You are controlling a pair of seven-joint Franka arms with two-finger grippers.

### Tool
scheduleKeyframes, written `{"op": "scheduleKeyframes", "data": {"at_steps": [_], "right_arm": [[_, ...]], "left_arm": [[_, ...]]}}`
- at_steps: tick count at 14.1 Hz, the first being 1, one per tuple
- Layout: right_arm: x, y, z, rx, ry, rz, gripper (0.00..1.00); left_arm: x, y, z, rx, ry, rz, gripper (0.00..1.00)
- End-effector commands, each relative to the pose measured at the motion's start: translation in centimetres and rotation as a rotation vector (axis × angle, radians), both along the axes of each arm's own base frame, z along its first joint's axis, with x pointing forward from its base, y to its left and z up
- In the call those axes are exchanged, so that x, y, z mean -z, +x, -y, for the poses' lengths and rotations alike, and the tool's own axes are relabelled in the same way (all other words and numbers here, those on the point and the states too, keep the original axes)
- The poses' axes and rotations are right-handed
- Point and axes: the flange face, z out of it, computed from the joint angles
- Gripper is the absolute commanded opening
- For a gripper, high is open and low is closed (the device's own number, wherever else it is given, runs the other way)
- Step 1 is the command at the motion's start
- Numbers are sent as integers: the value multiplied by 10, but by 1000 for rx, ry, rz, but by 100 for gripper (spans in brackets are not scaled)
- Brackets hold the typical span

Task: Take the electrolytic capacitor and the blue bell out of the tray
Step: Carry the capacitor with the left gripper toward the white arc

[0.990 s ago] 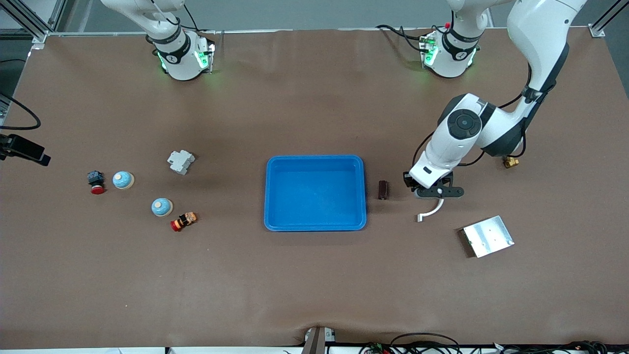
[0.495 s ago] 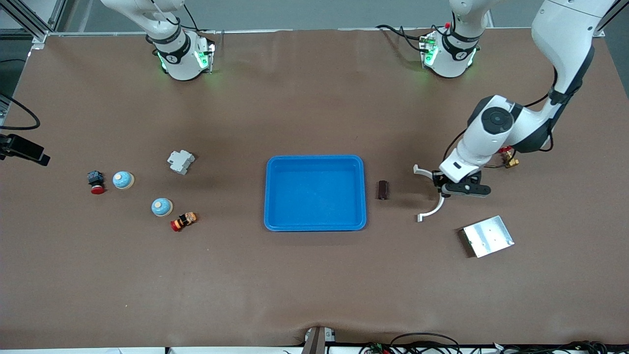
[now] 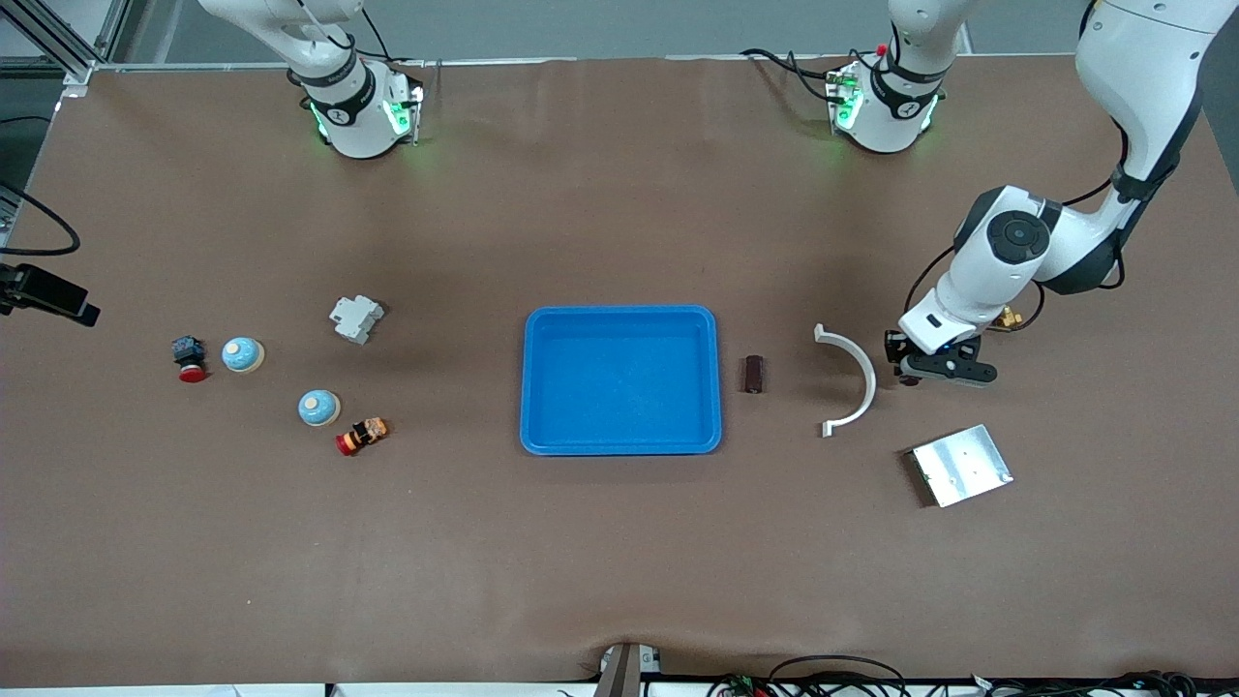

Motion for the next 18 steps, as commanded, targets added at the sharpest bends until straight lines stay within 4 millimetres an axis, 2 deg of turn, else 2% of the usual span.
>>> {"op": "scheduleKeyframes", "data": {"at_steps": [1, 3, 6, 7, 8, 9, 10, 13, 18], "right_arm": [[-3, -7, 1, 15, 13, -3, 100], [-3, -7, 2, 15, 13, 0, 100], [-4, -6, 1, 15, 13, 1, 100], [-4, -6, 1, 15, 13, 1, 100], [-3, -7, 1, 15, 13, 0, 100], [-3, -7, 1, 13, 13, 0, 100], [-3, -7, 2, 16, 13, 0, 100], [-3, -7, 2, 15, 13, 0, 100], [-4, -6, 1, 13, 15, 5, 100]], "left_arm": [[17, -4, -19, 43, -7, -7, 0], [23, -6, -30, 46, -3, -12, 0], [28, -4, -34, 41, -11, -16, 0], [30, -3, -33, 26, -18, -17, 12], [31, -1, -34, 23, -25, -17, 39], [32, 0, -32, 24, -28, -17, 57], [34, 1, -31, 16, -35, -18, 100], [29, 2, -30, -21, -35, -9, 100], [8, 10, -26, -54, 4, 6, 100]]}}
